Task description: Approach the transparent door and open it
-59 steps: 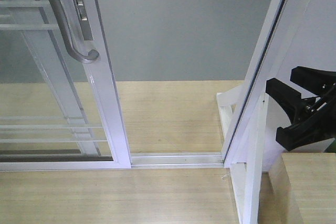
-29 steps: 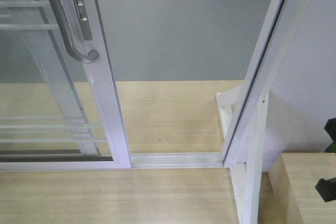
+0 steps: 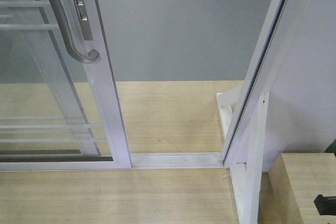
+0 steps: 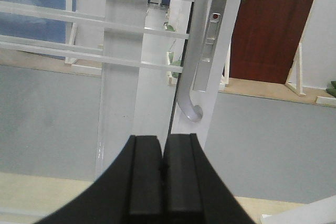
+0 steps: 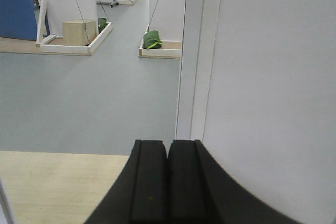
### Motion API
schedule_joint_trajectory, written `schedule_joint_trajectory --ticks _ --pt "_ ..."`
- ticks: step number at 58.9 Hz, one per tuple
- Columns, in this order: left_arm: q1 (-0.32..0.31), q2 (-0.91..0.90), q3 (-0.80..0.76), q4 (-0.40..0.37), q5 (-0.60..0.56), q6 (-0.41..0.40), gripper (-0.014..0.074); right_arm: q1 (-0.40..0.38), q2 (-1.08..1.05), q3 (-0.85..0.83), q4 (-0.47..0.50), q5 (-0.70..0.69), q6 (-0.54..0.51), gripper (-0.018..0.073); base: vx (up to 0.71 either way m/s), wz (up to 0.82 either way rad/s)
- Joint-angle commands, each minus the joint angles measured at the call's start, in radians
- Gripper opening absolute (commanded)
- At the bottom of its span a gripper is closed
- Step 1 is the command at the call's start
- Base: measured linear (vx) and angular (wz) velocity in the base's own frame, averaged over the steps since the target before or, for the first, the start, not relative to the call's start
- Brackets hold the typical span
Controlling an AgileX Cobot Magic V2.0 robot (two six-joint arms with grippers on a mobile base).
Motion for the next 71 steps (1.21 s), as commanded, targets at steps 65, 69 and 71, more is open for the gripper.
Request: schedule_joint_trajectory --ticks 65,69,71 --pt "-0.004 -0.012 0.032 -0.007 -0.083 0.002 -0.0006 -0.003 -0.014 0.014 0.004 -0.076 -0.005 -0.0007 0.00 0.00" --pt "-0.004 -0.012 0.032 -0.007 -0.083 0.002 -0.0006 -0.003 -0.014 0.014 0.004 -0.076 -0.005 -0.0007 0.00 0.00" --pt "-0.004 -0.012 0.032 -0.007 -0.083 0.002 -0.0006 -0.003 -0.014 0.014 0.004 -0.076 -0.005 -0.0007 0.00 0.00"
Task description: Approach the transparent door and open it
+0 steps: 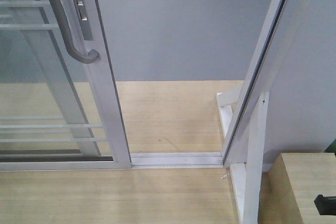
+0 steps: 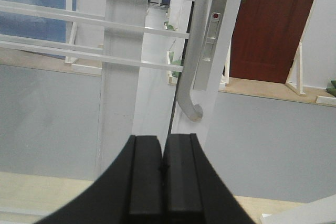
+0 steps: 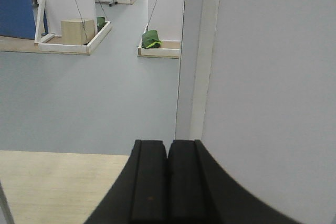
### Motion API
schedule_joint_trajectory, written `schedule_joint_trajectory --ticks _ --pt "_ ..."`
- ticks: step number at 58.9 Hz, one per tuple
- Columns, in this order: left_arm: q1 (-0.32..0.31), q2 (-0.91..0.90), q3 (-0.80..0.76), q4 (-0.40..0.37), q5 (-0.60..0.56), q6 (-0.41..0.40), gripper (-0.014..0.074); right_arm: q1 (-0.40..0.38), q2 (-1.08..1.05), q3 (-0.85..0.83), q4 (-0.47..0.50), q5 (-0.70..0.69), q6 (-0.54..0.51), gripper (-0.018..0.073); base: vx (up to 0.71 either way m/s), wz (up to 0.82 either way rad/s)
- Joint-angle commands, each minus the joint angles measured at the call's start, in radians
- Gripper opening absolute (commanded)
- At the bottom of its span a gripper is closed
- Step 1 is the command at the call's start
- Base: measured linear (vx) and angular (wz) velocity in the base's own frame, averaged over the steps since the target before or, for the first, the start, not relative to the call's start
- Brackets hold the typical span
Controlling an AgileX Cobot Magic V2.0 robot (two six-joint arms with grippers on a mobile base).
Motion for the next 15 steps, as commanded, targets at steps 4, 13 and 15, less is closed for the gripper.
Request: schedule_joint_trajectory --ticks 4,13,15 --pt "-0.004 -0.012 0.032 -0.007 -0.084 0.002 -0.0006 -0.003 -0.014 0.014 0.001 -0.076 -0.005 -0.0007 0.00 0.00" --pt "-0.004 -0.012 0.032 -0.007 -0.084 0.002 -0.0006 -0.003 -0.014 0.014 0.001 -0.076 -0.005 -0.0007 0.00 0.00" --pt "-0.004 -0.012 0.032 -0.007 -0.084 0.002 -0.0006 -0.003 -0.014 0.014 0.001 -0.076 -0.005 -0.0007 0.00 0.00"
